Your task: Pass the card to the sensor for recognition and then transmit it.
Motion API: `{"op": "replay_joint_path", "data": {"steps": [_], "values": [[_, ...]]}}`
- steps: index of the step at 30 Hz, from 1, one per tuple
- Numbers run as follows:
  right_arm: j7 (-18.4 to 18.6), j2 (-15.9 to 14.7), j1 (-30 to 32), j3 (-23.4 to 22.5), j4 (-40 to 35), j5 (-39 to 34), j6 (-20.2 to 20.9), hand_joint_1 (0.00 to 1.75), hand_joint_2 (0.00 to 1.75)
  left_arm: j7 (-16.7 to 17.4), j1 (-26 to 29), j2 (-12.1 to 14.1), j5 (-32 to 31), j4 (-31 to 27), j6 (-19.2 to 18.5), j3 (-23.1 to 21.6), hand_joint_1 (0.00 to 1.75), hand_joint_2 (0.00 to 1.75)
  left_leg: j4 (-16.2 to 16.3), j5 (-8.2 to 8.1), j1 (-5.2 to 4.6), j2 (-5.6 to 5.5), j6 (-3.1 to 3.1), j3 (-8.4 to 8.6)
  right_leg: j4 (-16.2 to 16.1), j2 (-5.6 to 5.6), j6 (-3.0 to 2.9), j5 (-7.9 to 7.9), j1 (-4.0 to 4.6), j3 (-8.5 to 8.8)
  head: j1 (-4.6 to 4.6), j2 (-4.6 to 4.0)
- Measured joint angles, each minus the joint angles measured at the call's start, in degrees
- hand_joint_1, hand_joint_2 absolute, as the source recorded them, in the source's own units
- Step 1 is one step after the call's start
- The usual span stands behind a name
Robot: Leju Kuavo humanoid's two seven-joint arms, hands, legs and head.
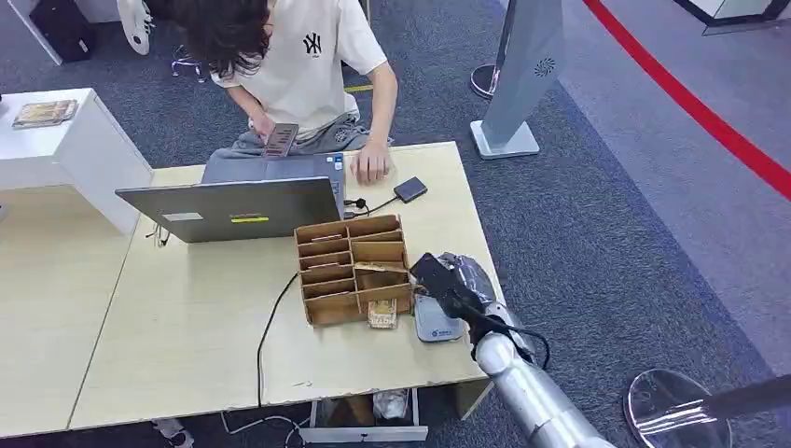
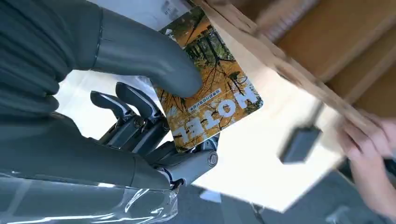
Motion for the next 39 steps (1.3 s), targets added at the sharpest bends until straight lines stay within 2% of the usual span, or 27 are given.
{"op": "replay_joint_path", "data": {"steps": [12,16,19,22,31,35,39], "values": [[-8.5,3.7,6.9,-5.3,-17.3,-1.2,-12.9,1.75,1.75,-0.7,0.0,-1.2,-0.4,-0.5,0.5,0.3,0.0,0.0,0.0,0.0,0.0,0.0,0.0,-0.01,0.0,-0.01,0.0,0.0,0.0,-0.01,0.0,0.0],[-10.7,4.7,8.7,-6.1,-21.8,-0.7,-14.6,1.75,1.75,-0.9,0.0,-1.3,-0.6,-0.5,0.6,0.3,0.0,0.0,0.0,0.0,0.0,0.01,0.0,0.0,0.0,0.01,0.0,0.0,0.0,-0.01,-0.02,0.0],[-13.7,5.4,9.8,-6.7,-24.9,-1.0,-16.2,1.75,1.75,-1.2,0.0,-1.4,-1.1,-0.5,0.8,0.3,0.0,0.0,0.0,0.0,0.0,0.0,0.0,-0.01,0.0,0.01,0.0,0.0,0.0,-0.01,0.0,0.0],[-15.3,5.8,10.5,-6.7,-27.3,-1.0,-16.8,1.75,1.75,-1.3,0.0,-1.4,-1.4,-0.5,0.9,0.3,0.0,0.0,0.0,0.0,0.0,0.01,0.0,0.0,0.0,0.02,0.0,0.0,0.0,-0.01,0.0,0.0],[-16.6,6.5,10.5,-4.3,-30.1,-1.0,-16.1,1.75,1.75,-1.4,0.0,-1.3,-2.5,-0.5,1.0,0.3,0.0,0.0,0.0,0.0,0.0,0.0,0.0,-0.01,0.0,-0.01,0.0,0.0,0.0,0.01,0.0,0.0],[-16.4,6.5,8.6,-1.7,-29.5,-0.6,-14.1,1.75,1.75,-1.4,-0.1,-1.0,-3.7,-0.5,0.9,0.2,0.0,0.0,0.0,0.0,0.01,0.03,0.0,-0.01,0.0,0.05,0.0,0.0,0.0,0.01,0.0,0.0],[-15.9,6.5,4.6,1.4,-27.1,0.0,-14.1,1.75,1.75,-1.4,-0.1,-0.5,-4.9,-0.4,0.8,-0.3,0.0,0.0,0.0,0.05,0.01,0.02,0.06,-0.01,0.0,0.02,0.0,0.0,0.0,0.01,-0.02,0.0]]}}
